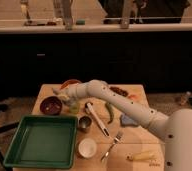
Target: Place towel in plastic cup
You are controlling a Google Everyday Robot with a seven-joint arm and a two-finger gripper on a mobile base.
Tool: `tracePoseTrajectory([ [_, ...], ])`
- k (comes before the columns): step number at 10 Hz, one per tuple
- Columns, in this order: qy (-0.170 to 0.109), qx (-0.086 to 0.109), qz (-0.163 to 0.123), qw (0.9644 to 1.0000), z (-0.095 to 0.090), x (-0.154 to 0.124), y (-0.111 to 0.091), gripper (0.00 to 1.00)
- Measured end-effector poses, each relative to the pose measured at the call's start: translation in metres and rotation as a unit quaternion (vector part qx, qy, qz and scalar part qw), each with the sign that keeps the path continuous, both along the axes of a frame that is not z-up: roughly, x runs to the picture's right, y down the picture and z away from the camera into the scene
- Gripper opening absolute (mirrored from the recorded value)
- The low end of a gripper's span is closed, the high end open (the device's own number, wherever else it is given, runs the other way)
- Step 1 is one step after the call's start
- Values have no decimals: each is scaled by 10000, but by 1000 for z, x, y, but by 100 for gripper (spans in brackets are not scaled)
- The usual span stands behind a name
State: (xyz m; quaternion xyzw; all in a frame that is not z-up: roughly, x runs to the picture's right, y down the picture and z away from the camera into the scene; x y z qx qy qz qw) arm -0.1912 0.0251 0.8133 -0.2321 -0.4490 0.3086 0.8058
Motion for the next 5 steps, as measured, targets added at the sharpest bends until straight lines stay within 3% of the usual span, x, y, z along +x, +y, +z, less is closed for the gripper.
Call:
tracePoseTrajectory([
  [5,66,-122,312,9994,14,22,3,0],
])
